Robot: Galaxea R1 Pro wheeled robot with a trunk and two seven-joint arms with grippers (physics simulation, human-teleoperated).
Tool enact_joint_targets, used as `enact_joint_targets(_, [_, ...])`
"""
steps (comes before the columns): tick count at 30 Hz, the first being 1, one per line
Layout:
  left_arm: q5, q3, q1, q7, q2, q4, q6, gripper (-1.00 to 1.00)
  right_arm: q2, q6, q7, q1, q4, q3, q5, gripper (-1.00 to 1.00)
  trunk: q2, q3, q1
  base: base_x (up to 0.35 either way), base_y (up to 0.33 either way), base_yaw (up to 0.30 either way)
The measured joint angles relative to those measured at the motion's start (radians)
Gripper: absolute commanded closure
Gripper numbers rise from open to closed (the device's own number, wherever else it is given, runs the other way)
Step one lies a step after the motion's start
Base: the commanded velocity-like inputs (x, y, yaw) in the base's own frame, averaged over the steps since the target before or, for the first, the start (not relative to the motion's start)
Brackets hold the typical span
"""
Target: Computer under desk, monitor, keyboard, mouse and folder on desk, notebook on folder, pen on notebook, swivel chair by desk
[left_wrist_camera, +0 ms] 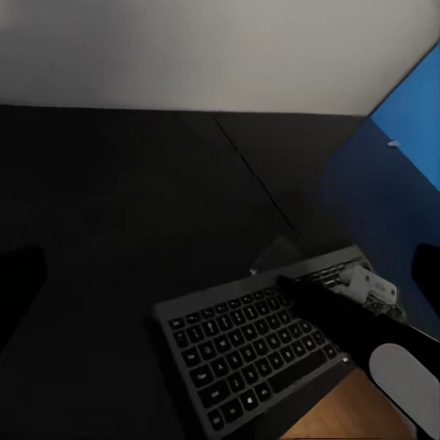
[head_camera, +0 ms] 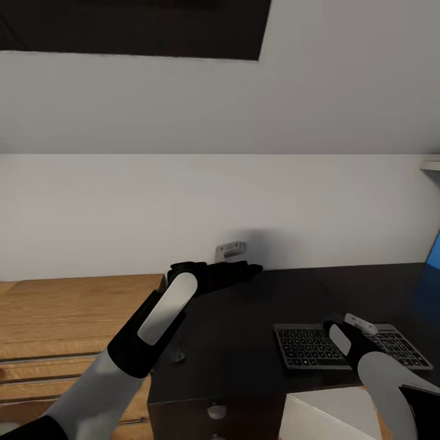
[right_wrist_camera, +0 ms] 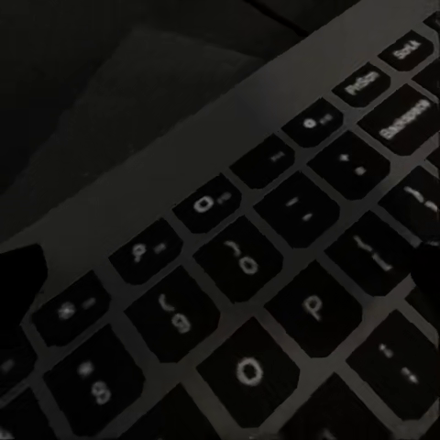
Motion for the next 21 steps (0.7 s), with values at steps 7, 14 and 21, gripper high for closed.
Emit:
enact_joint_targets(7, [0.000, -0.002, 0.000, 0.000, -0.004, 0.000, 0.000, -1.00, 0.000, 0.001, 0.000, 0.000, 0.001, 0.006, 0.003, -1.00, 0.000, 0.000, 0.000, 0.037, 0.327, 0.000])
enact_joint_targets(14, [0.000, -0.003, 0.000, 0.000, -0.006, 0.000, 0.000, -1.00, 0.000, 0.000, -0.003, 0.000, 0.000, 0.005, 0.007, -1.00, 0.000, 0.000, 0.000, 0.096, 0.182, 0.000])
enact_joint_targets(21, [0.000, -0.003, 0.000, 0.000, -0.006, 0.000, 0.000, -1.00, 0.000, 0.000, -0.001, 0.000, -0.002, 0.003, 0.003, -1.00, 0.000, 0.000, 0.000, 0.011, 0.018, 0.000])
